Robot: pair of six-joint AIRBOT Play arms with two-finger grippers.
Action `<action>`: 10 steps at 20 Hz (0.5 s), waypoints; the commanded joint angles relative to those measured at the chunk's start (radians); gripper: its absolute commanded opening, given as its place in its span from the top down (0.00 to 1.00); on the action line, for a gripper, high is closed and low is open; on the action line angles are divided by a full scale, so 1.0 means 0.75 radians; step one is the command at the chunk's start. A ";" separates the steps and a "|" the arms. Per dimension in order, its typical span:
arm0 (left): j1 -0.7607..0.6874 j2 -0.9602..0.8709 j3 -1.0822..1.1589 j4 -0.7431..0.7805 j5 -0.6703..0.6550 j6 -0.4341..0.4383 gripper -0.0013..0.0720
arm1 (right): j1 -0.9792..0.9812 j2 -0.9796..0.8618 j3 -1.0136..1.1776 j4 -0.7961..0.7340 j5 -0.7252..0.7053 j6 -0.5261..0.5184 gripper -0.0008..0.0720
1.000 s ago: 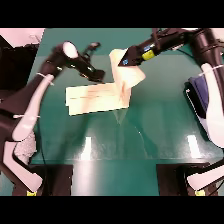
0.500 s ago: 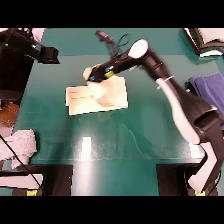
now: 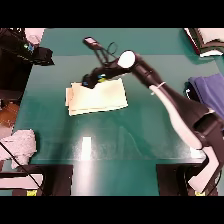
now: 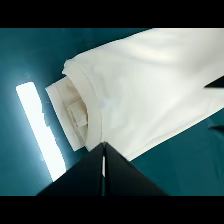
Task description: Fold the shirts.
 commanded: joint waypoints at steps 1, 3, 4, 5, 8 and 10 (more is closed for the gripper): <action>0.002 0.002 0.001 -0.007 -0.017 0.000 0.95 | -0.204 0.171 -0.269 -0.070 0.165 0.038 0.29; 0.002 0.002 0.001 -0.007 -0.005 -0.001 0.95 | -0.353 0.232 -0.439 -0.054 0.163 0.069 0.29; 0.002 0.002 0.001 -0.009 0.012 -0.001 0.95 | -0.419 0.243 -0.499 -0.041 0.163 0.069 0.27; 0.002 0.002 0.001 -0.013 0.023 -0.001 0.95 | -0.475 0.240 -0.548 -0.024 0.163 0.069 0.09; 0.002 0.002 0.001 -0.043 0.031 -0.001 0.95 | -0.577 0.193 -0.636 0.115 0.165 0.069 0.03; 0.002 0.002 0.001 -0.043 0.043 -0.001 0.95 | -0.579 0.126 -0.637 0.202 0.165 0.068 0.03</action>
